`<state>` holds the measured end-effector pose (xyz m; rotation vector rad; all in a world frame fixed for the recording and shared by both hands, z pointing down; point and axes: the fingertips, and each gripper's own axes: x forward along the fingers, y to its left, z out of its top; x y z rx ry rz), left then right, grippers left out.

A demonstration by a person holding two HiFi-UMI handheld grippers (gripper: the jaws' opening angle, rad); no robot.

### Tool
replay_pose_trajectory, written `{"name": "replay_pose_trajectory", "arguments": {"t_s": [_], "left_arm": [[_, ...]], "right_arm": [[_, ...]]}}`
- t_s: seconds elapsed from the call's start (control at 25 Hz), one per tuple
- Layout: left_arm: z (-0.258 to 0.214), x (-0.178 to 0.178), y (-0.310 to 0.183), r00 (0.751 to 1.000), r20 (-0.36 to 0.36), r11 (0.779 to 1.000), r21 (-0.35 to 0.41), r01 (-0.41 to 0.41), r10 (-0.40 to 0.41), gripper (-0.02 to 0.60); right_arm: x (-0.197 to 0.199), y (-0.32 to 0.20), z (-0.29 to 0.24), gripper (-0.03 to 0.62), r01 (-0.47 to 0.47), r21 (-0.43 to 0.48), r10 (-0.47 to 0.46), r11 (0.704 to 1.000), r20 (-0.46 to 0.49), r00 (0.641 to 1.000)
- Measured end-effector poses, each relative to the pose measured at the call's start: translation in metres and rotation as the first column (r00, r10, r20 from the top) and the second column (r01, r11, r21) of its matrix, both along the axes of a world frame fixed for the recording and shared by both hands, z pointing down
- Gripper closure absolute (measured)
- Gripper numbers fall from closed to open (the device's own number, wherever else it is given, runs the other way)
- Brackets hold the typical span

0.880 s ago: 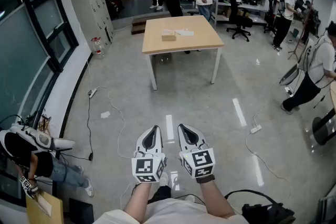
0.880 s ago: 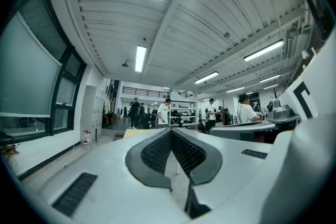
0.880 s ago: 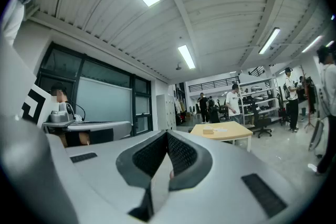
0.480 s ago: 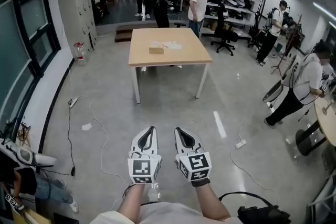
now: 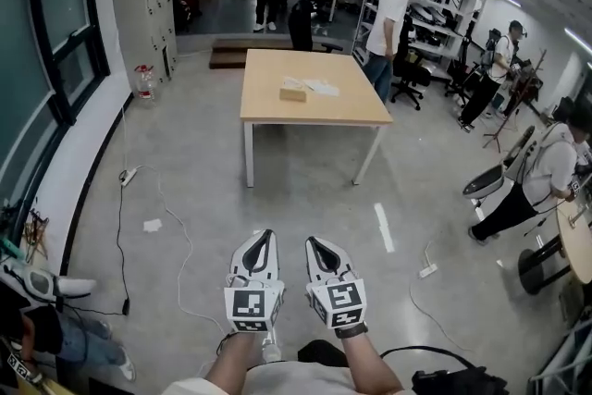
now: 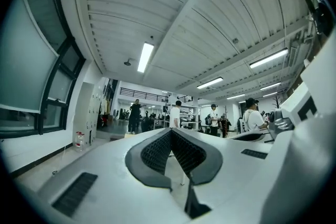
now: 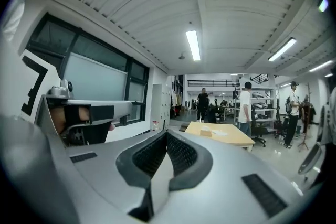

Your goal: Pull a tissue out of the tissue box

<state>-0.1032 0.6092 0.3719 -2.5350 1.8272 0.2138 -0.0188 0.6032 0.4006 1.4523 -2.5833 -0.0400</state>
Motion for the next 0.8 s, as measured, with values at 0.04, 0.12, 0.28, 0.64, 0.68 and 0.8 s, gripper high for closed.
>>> {"name": "replay_pose_trajectory", "arguments": {"t_s": [0.04,0.12,0.28,0.64,0.68,0.8], "left_arm": [[-0.001,-0.005,-0.001,1.0,-0.012,1.0,-0.003,0.004,-0.004,0.58],[0.003,-0.009,-0.006,1.0,-0.021,1.0,-0.006,0.008,-0.008,0.58],[0.021,-0.001,-0.023,1.0,-0.012,1.0,-0.028,0.011,-0.011,0.58],[0.008,0.024,-0.107,0.999,-0.001,0.999,-0.018,0.036,-0.036,0.58],[0.005,0.03,-0.119,0.999,0.0,0.999,-0.012,0.034,-0.034,0.58],[-0.002,0.061,-0.152,1.0,0.019,1.0,0.0,0.015,-0.015,0.58]], "right_arm": [[-0.006,-0.003,-0.002,0.597,0.012,0.001,-0.012,1.0,-0.006,1.0],[-0.012,-0.012,-0.008,0.597,0.025,0.014,-0.025,1.0,0.003,1.0],[-0.007,-0.031,-0.002,0.597,0.024,0.025,-0.025,0.999,0.019,1.0],[0.013,-0.111,-0.012,0.597,0.065,0.032,-0.068,0.997,0.068,0.995],[0.018,-0.12,-0.016,0.596,0.069,0.045,-0.072,0.997,0.078,0.994],[0.047,-0.153,-0.022,0.597,0.042,0.05,-0.048,0.998,0.107,0.993]]}}
